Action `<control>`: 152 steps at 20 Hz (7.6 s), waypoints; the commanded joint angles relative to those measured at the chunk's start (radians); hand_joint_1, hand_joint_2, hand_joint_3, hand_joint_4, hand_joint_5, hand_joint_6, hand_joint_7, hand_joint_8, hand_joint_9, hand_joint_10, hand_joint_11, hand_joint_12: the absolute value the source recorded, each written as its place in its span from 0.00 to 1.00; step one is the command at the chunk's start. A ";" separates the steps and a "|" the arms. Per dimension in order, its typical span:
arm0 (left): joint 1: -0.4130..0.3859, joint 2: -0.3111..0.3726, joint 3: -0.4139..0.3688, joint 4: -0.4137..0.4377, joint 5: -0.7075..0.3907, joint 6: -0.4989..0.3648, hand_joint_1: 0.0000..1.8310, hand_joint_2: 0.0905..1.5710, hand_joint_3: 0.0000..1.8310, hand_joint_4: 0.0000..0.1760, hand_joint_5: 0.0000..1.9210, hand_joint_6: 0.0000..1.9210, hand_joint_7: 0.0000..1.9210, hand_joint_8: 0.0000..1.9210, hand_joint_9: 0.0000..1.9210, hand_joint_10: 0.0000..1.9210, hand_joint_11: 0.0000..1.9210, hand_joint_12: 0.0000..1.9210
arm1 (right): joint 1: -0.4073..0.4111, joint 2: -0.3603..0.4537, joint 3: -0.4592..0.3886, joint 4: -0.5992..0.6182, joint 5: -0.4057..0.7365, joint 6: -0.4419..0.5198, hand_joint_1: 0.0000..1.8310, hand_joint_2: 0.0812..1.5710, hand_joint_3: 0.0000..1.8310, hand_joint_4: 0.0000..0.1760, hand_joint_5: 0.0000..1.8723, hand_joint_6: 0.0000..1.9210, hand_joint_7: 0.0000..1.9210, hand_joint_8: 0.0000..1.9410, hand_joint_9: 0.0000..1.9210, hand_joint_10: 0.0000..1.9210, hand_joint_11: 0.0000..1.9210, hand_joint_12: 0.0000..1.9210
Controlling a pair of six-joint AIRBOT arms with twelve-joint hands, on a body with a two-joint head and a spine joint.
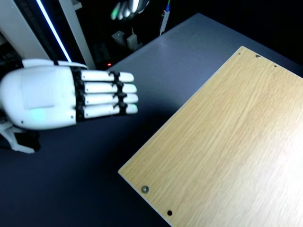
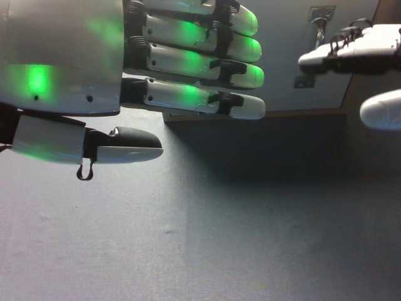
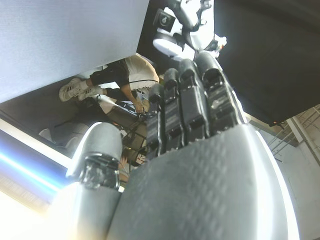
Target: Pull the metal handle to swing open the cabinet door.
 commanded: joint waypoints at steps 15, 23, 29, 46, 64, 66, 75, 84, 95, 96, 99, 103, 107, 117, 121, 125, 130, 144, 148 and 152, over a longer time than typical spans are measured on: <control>-0.010 0.007 -0.003 -0.097 -0.015 0.007 0.00 1.00 0.13 0.00 0.10 0.00 0.13 0.00 0.11 0.00 0.00 0.29 | -0.026 0.010 -0.007 0.280 -0.067 0.147 0.00 1.00 0.01 0.00 0.08 0.00 0.09 0.00 0.08 0.00 0.00 0.27; -0.010 0.007 -0.003 -0.097 -0.015 0.007 0.00 1.00 0.14 0.00 0.12 0.00 0.13 0.00 0.11 0.00 0.00 0.29 | -0.030 0.015 0.000 0.359 -0.151 0.147 0.00 1.00 0.01 0.00 0.06 0.00 0.08 0.00 0.07 0.00 0.00 0.25; -0.010 0.007 -0.004 -0.097 -0.015 0.007 0.00 1.00 0.15 0.00 0.12 0.00 0.14 0.00 0.12 0.00 0.00 0.29 | -0.030 0.018 0.019 0.377 -0.229 0.147 0.00 1.00 0.01 0.00 0.05 0.00 0.07 0.00 0.06 0.00 0.00 0.22; -0.010 0.007 -0.004 -0.098 -0.014 0.008 0.00 1.00 0.14 0.00 0.12 0.00 0.14 0.00 0.12 0.00 0.00 0.28 | -0.045 0.060 -0.081 0.542 -0.386 0.147 0.00 1.00 0.01 0.00 0.05 0.00 0.06 0.00 0.05 0.00 0.00 0.21; -0.006 -0.003 0.009 -0.097 0.005 0.146 0.00 1.00 0.16 0.00 0.12 0.00 0.13 0.00 0.12 0.00 0.00 0.30 | 0.041 -0.031 -0.057 0.578 -0.499 0.159 0.00 1.00 0.01 0.00 0.05 0.00 0.08 0.00 0.08 0.00 0.00 0.27; 0.021 0.003 -0.008 -0.151 0.037 0.204 0.00 1.00 0.15 0.00 0.11 0.00 0.13 0.00 0.11 0.00 0.00 0.30 | 0.041 -0.040 -0.049 0.578 -0.506 0.199 0.00 1.00 0.02 0.00 0.05 0.00 0.07 0.00 0.08 0.00 0.00 0.26; 0.161 -0.006 -0.060 -0.502 0.115 0.572 0.00 1.00 0.16 0.00 0.10 0.00 0.12 0.00 0.10 0.00 0.00 0.28 | 0.040 -0.056 -0.047 0.612 -0.515 0.208 0.00 1.00 0.01 0.00 0.06 0.00 0.06 0.00 0.06 0.00 0.00 0.20; 0.272 0.012 -0.127 -0.777 0.134 0.884 0.00 1.00 0.16 0.00 0.10 0.00 0.12 0.00 0.10 0.00 0.00 0.27 | 0.021 -0.079 -0.055 0.679 -0.515 0.208 0.00 1.00 0.02 0.00 0.07 0.00 0.08 0.00 0.07 0.00 0.00 0.23; 0.551 0.056 -0.130 -0.763 -0.072 0.762 0.00 0.99 0.01 0.00 0.11 0.00 0.12 0.00 0.11 0.00 0.00 0.30 | 0.032 -0.120 -0.021 0.711 -0.493 0.208 0.00 1.00 0.06 0.00 0.11 0.00 0.12 0.00 0.11 0.00 0.00 0.34; 0.570 0.053 -0.118 -0.730 -0.088 0.682 0.00 1.00 0.02 0.00 0.11 0.00 0.12 0.00 0.11 0.00 0.00 0.30 | 0.036 -0.125 -0.009 0.711 -0.501 0.208 0.00 1.00 0.06 0.00 0.11 0.00 0.12 0.00 0.11 0.00 0.00 0.34; 0.628 0.045 -0.095 -0.650 -0.105 0.538 0.00 1.00 0.02 0.00 0.11 0.00 0.12 0.00 0.11 0.00 0.00 0.30 | 0.038 -0.128 0.002 0.711 -0.504 0.208 0.00 1.00 0.06 0.00 0.11 0.00 0.12 0.00 0.11 0.00 0.00 0.34; 0.668 0.038 -0.094 -0.643 -0.059 0.499 0.00 1.00 0.01 0.00 0.12 0.00 0.13 0.00 0.12 0.00 0.00 0.33 | 0.048 -0.132 -0.003 0.720 -0.504 0.208 0.00 1.00 0.06 0.00 0.12 0.01 0.13 0.00 0.11 0.00 0.00 0.34; 0.697 0.029 -0.089 -0.735 0.007 0.585 0.00 1.00 0.00 0.00 0.11 0.00 0.11 0.00 0.10 0.00 0.00 0.26 | 0.058 -0.147 0.009 0.733 -0.505 0.208 0.00 0.99 0.03 0.00 0.09 0.00 0.10 0.00 0.09 0.00 0.00 0.28; 0.696 0.012 -0.060 -0.820 0.073 0.775 0.00 1.00 0.04 0.00 0.04 0.00 0.04 0.00 0.03 0.00 0.00 0.11 | 0.043 -0.117 -0.036 0.733 -0.509 0.208 0.00 0.99 0.02 0.00 0.01 0.00 0.00 0.00 0.00 0.00 0.00 0.00; 0.695 0.008 -0.037 -0.824 0.049 0.726 0.00 1.00 0.05 0.00 0.03 0.00 0.03 0.00 0.02 0.00 0.00 0.09 | 0.030 -0.092 -0.071 0.732 -0.506 0.208 0.00 1.00 0.03 0.00 0.00 0.00 0.00 0.00 0.00 0.00 0.00 0.00; 0.691 0.005 -0.032 -0.846 0.051 0.720 0.00 1.00 0.05 0.00 0.04 0.00 0.03 0.00 0.02 0.00 0.00 0.09 | 0.019 -0.064 -0.109 0.723 -0.497 0.208 0.00 1.00 0.04 0.00 0.00 0.00 0.00 0.00 0.00 0.00 0.00 0.00; 0.693 -0.006 0.013 -0.846 0.069 0.720 0.00 1.00 0.05 0.00 0.03 0.00 0.03 0.00 0.02 0.00 0.00 0.07 | -0.007 -0.031 -0.152 0.710 -0.483 0.208 0.00 1.00 0.05 0.00 0.01 0.00 0.00 0.00 0.00 0.00 0.00 0.00; 0.713 -0.023 0.107 -0.875 0.062 0.719 0.00 1.00 0.06 0.00 0.03 0.00 0.04 0.00 0.02 0.00 0.00 0.09 | -0.053 0.058 -0.259 0.656 -0.473 0.208 0.00 0.99 0.06 0.00 0.03 0.00 0.02 0.00 0.02 0.00 0.02 0.02; 0.720 -0.025 0.133 -0.888 0.047 0.719 0.00 1.00 0.05 0.00 0.04 0.00 0.04 0.00 0.03 0.00 0.00 0.10 | -0.061 0.066 -0.271 0.635 -0.472 0.208 0.00 0.98 0.06 0.00 0.03 0.00 0.03 0.00 0.02 0.00 0.02 0.02; 0.723 -0.029 0.157 -0.905 0.040 0.719 0.00 1.00 0.06 0.00 0.03 0.00 0.04 0.00 0.03 0.00 0.00 0.11 | -0.061 0.074 -0.249 0.620 -0.471 0.207 0.00 0.99 0.06 0.00 0.03 0.00 0.03 0.00 0.02 0.00 0.03 0.03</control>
